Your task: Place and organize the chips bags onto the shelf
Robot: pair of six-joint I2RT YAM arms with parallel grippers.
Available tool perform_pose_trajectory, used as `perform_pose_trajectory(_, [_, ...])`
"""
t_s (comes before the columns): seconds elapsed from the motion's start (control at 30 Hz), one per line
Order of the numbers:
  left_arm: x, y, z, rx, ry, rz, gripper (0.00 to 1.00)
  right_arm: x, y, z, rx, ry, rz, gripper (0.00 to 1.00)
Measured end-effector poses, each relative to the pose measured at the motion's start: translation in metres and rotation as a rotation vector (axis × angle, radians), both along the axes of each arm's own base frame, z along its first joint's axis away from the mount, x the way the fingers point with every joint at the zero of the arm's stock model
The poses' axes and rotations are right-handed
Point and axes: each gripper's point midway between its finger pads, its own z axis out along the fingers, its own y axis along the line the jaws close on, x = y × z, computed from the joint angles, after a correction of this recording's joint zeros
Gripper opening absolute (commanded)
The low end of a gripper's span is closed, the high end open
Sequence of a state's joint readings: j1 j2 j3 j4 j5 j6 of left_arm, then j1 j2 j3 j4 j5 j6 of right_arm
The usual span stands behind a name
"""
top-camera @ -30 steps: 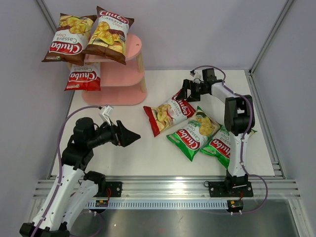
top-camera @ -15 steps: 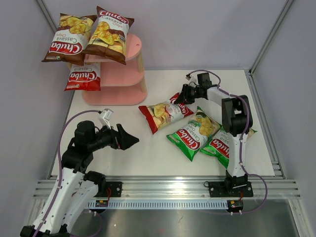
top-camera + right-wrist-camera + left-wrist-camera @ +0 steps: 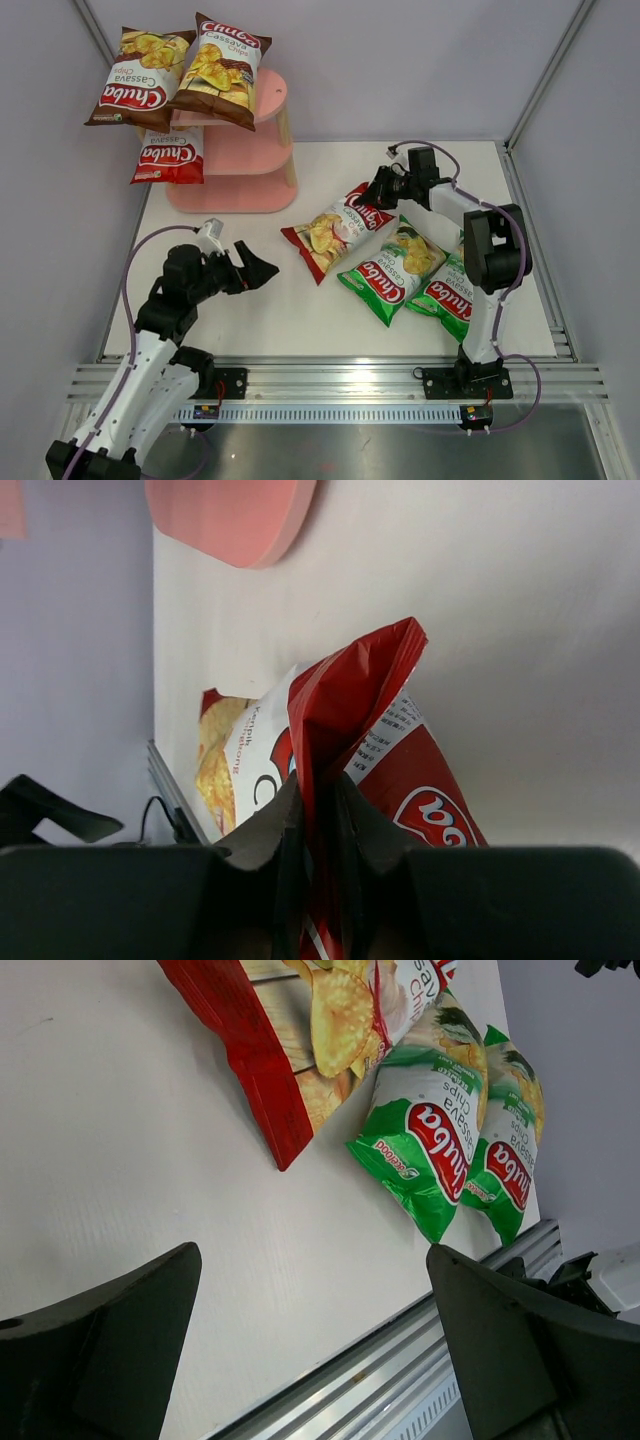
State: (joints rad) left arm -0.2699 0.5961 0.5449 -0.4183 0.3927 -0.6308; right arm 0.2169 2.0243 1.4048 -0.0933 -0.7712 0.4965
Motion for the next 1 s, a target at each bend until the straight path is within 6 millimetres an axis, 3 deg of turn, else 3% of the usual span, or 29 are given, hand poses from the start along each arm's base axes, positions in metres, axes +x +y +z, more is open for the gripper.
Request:
perform_pose_trajectory(0.27, [0.036, -0.013, -0.006, -0.065, -0.113, 0.0, 0.99, -0.007, 0.003, 0.037, 0.091, 0.04, -0.078, 0.0])
perform_pose_trajectory(0.5, [0.05, -0.028, -0.032, -0.105, -0.174, -0.03, 0.99, -0.022, 0.01, 0.072, 0.216, 0.09, -0.148, 0.0])
perform_pose_trajectory(0.77, [0.065, -0.041, -0.016, -0.149, -0.309, -0.056, 0.99, -0.042, 0.037, 0.115, 0.335, 0.096, -0.126, 0.0])
perform_pose_trajectory(1.0, [0.06, -0.04, -0.01, -0.19, -0.393, -0.056, 0.99, -0.065, 0.065, 0.145, 0.395, 0.074, -0.051, 0.0])
